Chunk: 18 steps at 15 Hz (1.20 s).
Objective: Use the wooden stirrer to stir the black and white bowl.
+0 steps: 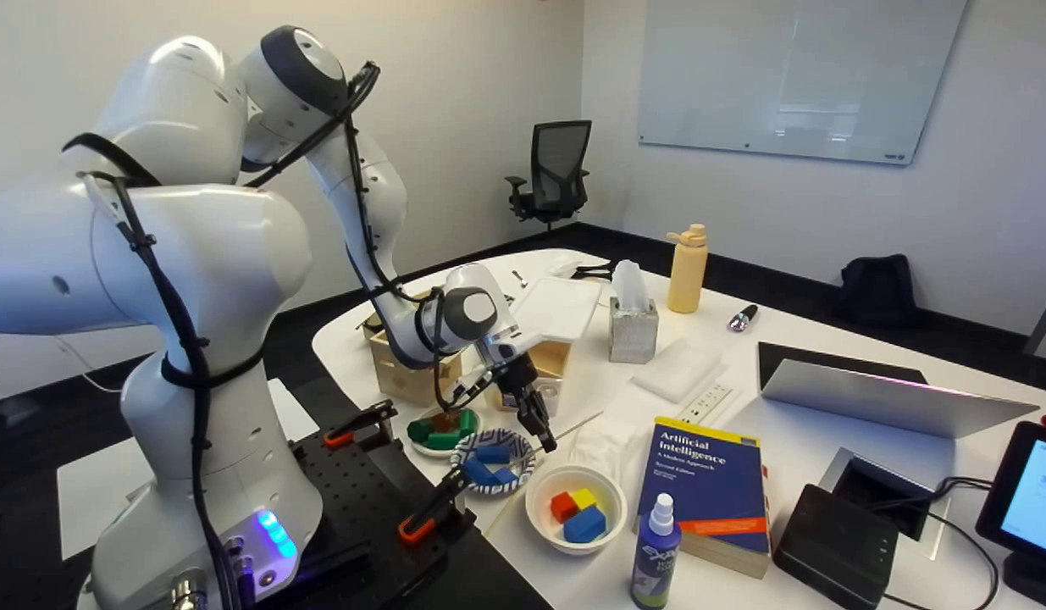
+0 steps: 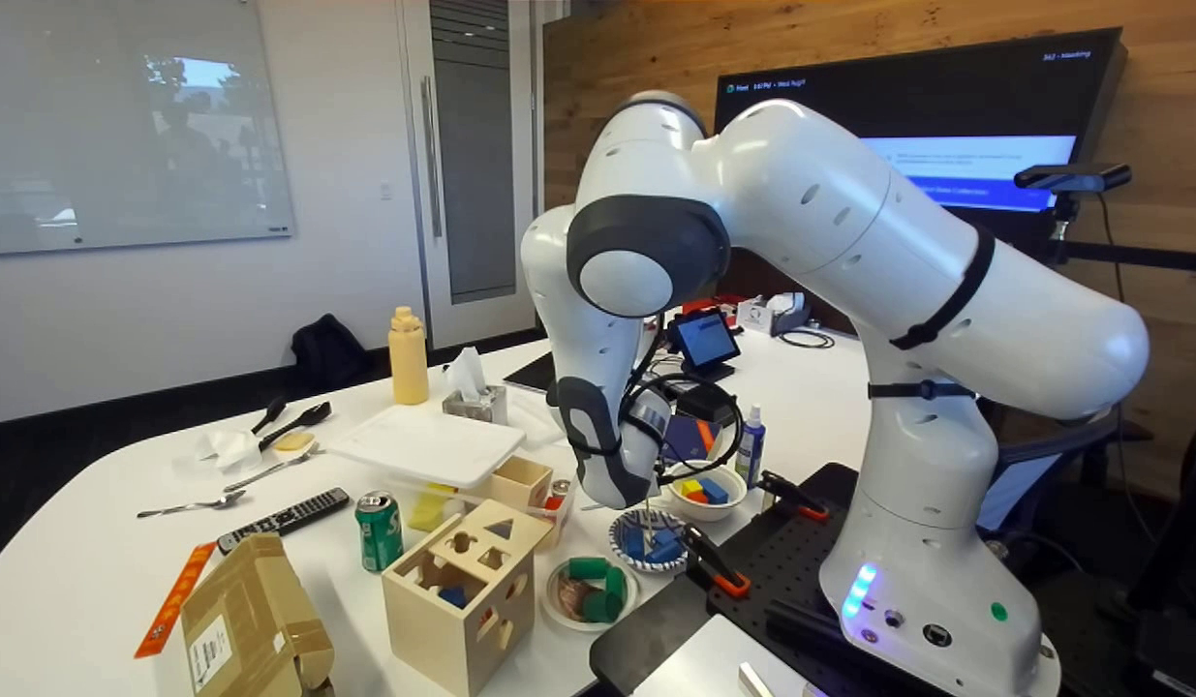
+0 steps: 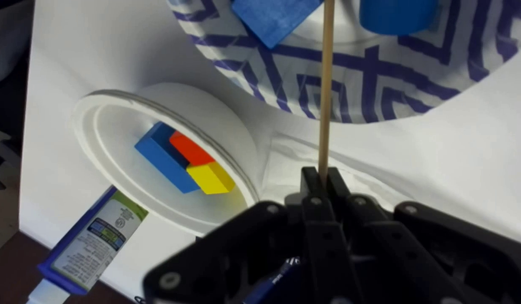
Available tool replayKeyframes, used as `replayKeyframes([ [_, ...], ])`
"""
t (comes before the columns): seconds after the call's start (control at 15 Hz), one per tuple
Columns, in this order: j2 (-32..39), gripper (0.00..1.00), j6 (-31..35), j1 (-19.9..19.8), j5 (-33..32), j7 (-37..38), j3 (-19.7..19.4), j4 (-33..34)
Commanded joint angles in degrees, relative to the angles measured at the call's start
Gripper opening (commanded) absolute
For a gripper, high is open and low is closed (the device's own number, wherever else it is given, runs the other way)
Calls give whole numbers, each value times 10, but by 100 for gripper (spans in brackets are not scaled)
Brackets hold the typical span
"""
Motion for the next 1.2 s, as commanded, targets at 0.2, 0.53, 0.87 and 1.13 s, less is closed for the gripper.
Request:
replayKeyframes([
  [0.2,-47,2,19,-30,9,-18,25,-11],
  [0.53,-35,2,25,-5,30,21,8,-13],
  [0.87,0,2,-11,84,32,81,-56,-24],
  [1.13,17,2,-84,152,6,85,-95,-33],
])
